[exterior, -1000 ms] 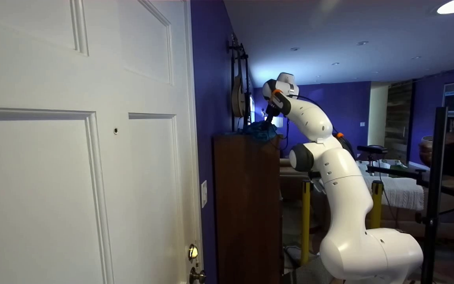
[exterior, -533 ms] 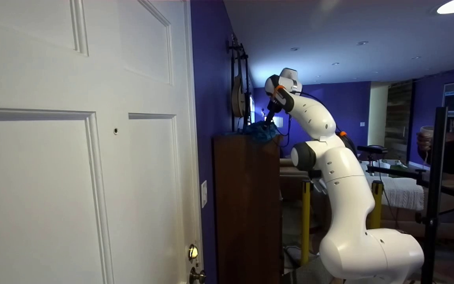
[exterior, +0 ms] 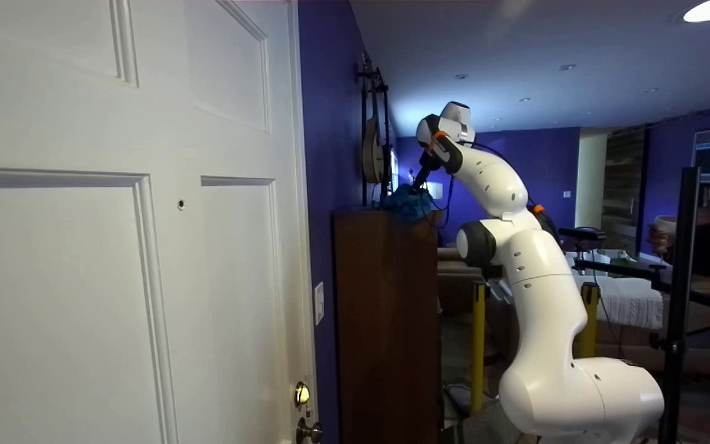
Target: Pick up the blue item and hand it on the middle of the door
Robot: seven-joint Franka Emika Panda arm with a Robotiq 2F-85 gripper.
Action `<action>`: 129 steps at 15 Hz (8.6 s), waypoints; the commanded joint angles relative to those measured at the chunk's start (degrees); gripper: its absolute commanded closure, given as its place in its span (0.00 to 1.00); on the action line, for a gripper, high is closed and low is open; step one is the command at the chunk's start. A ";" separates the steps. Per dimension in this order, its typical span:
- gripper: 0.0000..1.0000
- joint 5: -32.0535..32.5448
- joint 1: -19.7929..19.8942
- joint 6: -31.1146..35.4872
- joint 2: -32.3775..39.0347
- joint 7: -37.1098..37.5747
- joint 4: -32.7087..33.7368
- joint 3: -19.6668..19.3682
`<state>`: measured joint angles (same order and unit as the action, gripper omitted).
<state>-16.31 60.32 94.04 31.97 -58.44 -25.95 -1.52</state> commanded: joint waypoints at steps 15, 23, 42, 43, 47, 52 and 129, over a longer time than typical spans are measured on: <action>0.55 1.46 -1.19 -4.62 3.60 1.88 -0.08 2.43; 1.00 0.56 -0.20 -6.67 2.78 -1.29 -0.35 3.09; 1.00 -16.99 10.99 -13.36 0.15 -6.66 0.41 13.15; 1.00 -17.47 11.22 -12.53 0.29 -6.03 0.40 13.16; 1.00 -17.58 11.72 -7.47 0.52 -1.32 0.49 12.13; 1.00 -15.98 10.76 -0.52 1.80 8.37 0.82 11.65; 0.94 -11.60 1.31 -25.94 -2.98 -13.16 1.13 10.85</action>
<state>-27.40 62.10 68.60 28.38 -71.79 -25.97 10.19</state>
